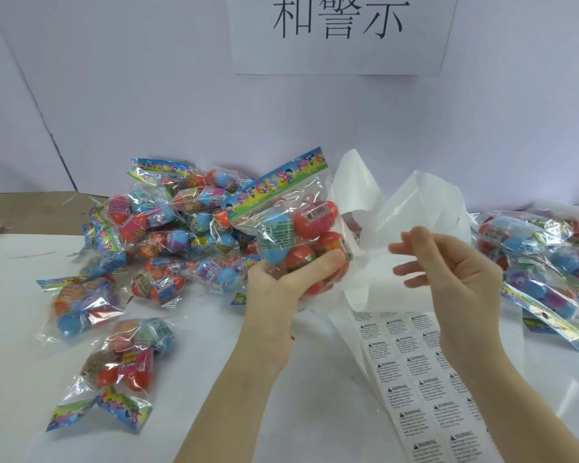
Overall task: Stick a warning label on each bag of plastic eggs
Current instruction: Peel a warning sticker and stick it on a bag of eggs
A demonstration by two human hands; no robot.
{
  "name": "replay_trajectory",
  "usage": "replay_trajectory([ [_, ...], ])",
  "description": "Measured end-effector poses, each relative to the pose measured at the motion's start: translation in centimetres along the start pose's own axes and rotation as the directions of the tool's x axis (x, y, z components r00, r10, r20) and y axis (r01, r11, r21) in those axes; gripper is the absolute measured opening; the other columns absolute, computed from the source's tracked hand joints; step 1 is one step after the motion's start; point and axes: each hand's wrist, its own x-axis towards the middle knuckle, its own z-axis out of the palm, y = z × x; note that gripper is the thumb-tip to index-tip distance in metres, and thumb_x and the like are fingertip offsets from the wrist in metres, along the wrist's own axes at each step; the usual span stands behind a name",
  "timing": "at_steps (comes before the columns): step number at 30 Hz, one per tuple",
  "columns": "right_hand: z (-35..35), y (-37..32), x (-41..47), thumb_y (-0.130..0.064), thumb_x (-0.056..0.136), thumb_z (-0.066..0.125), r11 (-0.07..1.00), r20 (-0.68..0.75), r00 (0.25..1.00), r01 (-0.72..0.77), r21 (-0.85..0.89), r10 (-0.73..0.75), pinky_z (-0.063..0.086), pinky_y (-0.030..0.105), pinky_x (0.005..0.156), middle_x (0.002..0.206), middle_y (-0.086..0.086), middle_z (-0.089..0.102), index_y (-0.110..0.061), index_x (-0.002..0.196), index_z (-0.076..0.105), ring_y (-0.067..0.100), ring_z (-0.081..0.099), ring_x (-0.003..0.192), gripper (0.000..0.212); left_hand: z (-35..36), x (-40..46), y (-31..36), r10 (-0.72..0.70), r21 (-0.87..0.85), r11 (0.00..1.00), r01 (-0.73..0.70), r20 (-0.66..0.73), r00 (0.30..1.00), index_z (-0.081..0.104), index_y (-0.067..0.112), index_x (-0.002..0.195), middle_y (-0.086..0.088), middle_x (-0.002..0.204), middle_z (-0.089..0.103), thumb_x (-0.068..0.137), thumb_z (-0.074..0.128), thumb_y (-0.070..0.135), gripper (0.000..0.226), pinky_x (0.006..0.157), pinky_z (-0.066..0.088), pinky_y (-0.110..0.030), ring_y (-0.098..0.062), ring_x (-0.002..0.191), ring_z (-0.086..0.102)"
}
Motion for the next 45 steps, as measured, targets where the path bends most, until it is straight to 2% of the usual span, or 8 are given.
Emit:
replay_trajectory([
  [2, -0.7, 0.3, 0.6, -0.030, 0.078, 0.073, 0.992, -0.064, 0.997, 0.029, -0.120, -0.036, 0.044, 0.015, 0.061, 0.076, -0.020, 0.070, -0.032, 0.079, 0.066, -0.001, 0.060, 0.065, 0.008, -0.1, 0.0, 0.1, -0.006, 0.010, 1.000, 0.006, -0.013, 1.000, 0.078, 0.022, 0.075, -0.006, 0.080, 0.074, 0.050, 0.078, 0.010, 0.028, 0.080, 0.055, -0.034, -0.023, 0.078, 0.070],
  [8, -2.3, 0.3, 1.7, -0.063, 0.025, 0.075, 0.851, 0.034, 0.978, -0.162, -0.500, 0.207, 0.034, 0.036, 0.104, 0.128, -0.016, 0.034, -0.049, 0.118, 0.035, 0.008, 0.036, 0.123, 0.103, 0.0, 0.0, 0.2, -0.028, 0.001, 1.000, 0.028, -0.056, 0.998, 0.076, 0.011, 0.084, -0.011, 0.085, 0.074, 0.049, 0.078, 0.011, 0.035, 0.087, 0.055, -0.039, -0.026, 0.080, 0.071],
  [13, -3.0, 0.9, 1.9, -0.027, 0.032, 0.096, 0.635, 0.209, 0.886, -0.116, -0.764, 0.413, 0.026, 0.037, 0.104, 0.152, -0.011, -0.006, -0.043, 0.144, 0.008, 0.013, 0.016, 0.138, 0.143, 0.1, -0.1, 0.3, -0.039, -0.040, 0.999, 0.037, -0.061, 0.997, 0.074, 0.008, 0.090, -0.013, 0.088, 0.074, 0.048, 0.081, 0.006, 0.043, 0.090, 0.053, -0.042, -0.023, 0.076, 0.070],
  [16, -3.1, 1.7, 1.9, -0.011, 0.042, 0.093, 0.627, 0.236, 0.887, -0.074, -0.775, 0.397, 0.028, 0.027, 0.082, 0.152, -0.004, 0.002, -0.040, 0.145, 0.009, 0.021, 0.035, 0.124, 0.136, -0.2, 0.0, 0.0, -0.109, -0.052, 0.993, 0.106, -0.059, 0.992, 0.063, 0.003, 0.109, -0.014, 0.098, 0.071, 0.050, 0.075, 0.016, 0.062, 0.086, 0.054, -0.036, -0.021, 0.080, 0.067],
  [22, -2.3, 0.8, 2.2, -0.013, 0.038, 0.089, 0.946, 0.159, 0.959, -0.186, -0.265, 0.233, 0.047, 0.013, 0.065, 0.123, 0.000, 0.048, -0.043, 0.126, 0.035, 0.009, 0.062, 0.087, 0.108, 0.2, -0.7, 0.4, -0.084, 0.013, 0.996, 0.083, 0.155, 0.984, 0.075, 0.027, 0.075, 0.003, 0.086, 0.068, 0.060, 0.070, 0.021, 0.017, 0.103, 0.038, -0.049, -0.020, 0.095, 0.056],
  [27, -1.8, -0.1, 1.6, -0.031, 0.031, 0.081, 0.959, 0.164, 0.951, -0.276, 0.059, 0.264, 0.057, 0.030, 0.064, 0.116, 0.008, 0.064, -0.027, 0.125, 0.047, 0.018, 0.071, 0.083, 0.100, 0.2, -0.7, 0.1, -0.110, 0.039, 0.994, 0.105, 0.179, 0.978, 0.075, 0.028, 0.070, 0.004, 0.083, 0.068, 0.058, 0.070, 0.020, 0.015, 0.096, 0.039, -0.040, -0.019, 0.094, 0.055],
  [35, -1.3, -0.4, 1.2, -0.043, 0.044, 0.074, 0.958, 0.100, 0.959, -0.274, 0.090, 0.265, 0.054, 0.040, 0.082, 0.114, 0.016, 0.064, -0.034, 0.107, 0.053, 0.024, 0.067, 0.090, 0.067, 0.2, -0.4, -0.5, -0.123, 0.033, 0.992, 0.119, 0.162, 0.979, 0.073, 0.013, 0.082, -0.006, 0.083, 0.069, 0.056, 0.074, 0.013, 0.026, 0.075, 0.050, -0.028, -0.014, 0.076, 0.062],
  [45, -1.5, -0.9, 1.1, -0.010, 0.056, 0.070, 0.962, 0.319, 0.925, -0.251, 0.105, 0.207, 0.058, 0.031, 0.055, 0.074, 0.006, 0.073, -0.027, 0.109, 0.055, 0.019, 0.069, 0.061, 0.058, -0.5, 0.6, 0.1, -0.161, -0.369, 0.920, 0.131, -0.052, 0.986, 0.072, 0.018, 0.074, 0.001, 0.069, 0.071, 0.050, 0.074, 0.021, 0.024, 0.052, 0.054, -0.021, -0.009, 0.062, 0.068],
])
